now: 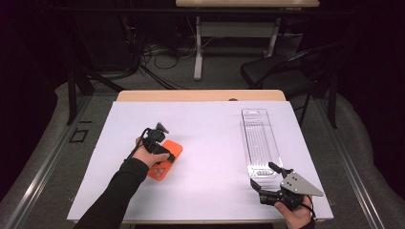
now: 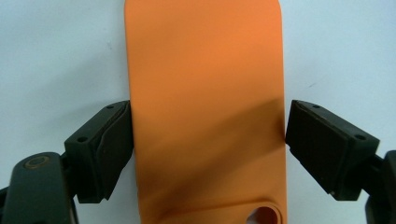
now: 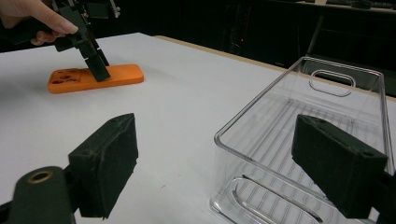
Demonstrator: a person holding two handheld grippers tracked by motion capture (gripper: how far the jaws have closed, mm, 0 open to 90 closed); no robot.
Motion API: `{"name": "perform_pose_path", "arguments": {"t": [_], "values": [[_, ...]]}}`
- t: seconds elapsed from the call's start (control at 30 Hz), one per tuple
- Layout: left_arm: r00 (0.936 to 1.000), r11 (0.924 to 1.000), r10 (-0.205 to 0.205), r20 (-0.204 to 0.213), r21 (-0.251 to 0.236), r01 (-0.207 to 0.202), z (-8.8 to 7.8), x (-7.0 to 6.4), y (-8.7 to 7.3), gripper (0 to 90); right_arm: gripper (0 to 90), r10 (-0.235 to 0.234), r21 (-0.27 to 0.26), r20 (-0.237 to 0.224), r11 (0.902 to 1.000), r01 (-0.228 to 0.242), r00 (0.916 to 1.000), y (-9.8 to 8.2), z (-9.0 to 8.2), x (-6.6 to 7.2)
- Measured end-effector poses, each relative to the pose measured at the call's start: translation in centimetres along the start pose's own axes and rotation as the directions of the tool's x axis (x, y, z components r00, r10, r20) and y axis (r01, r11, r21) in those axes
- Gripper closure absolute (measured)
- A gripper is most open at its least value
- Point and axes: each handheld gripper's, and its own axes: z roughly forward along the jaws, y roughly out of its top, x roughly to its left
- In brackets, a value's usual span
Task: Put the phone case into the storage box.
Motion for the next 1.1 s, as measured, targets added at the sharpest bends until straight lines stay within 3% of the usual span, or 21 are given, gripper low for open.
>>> {"name": "perform_pose_path", "arguments": {"t": [0.4,0.77,1.1], "values": [[0.9997,0.9994,0.017,-0.018,0.031,-0.017,0.3,-0.4,0.3,11.4,13.9,-0.002,0.007,-0.004,1.0,0.002,1.0,-0.1,0.0,0.0],[0.9966,0.9982,0.034,-0.075,0.051,-0.03,0.5,-1.0,0.5,13.6,13.9,-0.002,0.011,-0.004,0.9999,0.002,1.0,-0.1,0.1,-0.1],[0.9897,0.9952,0.049,-0.134,0.091,-0.037,0.9,-1.8,0.9,13.3,14.0,-0.003,0.012,-0.006,0.9999,0.003,1.0,-0.1,0.1,-0.1]]}}
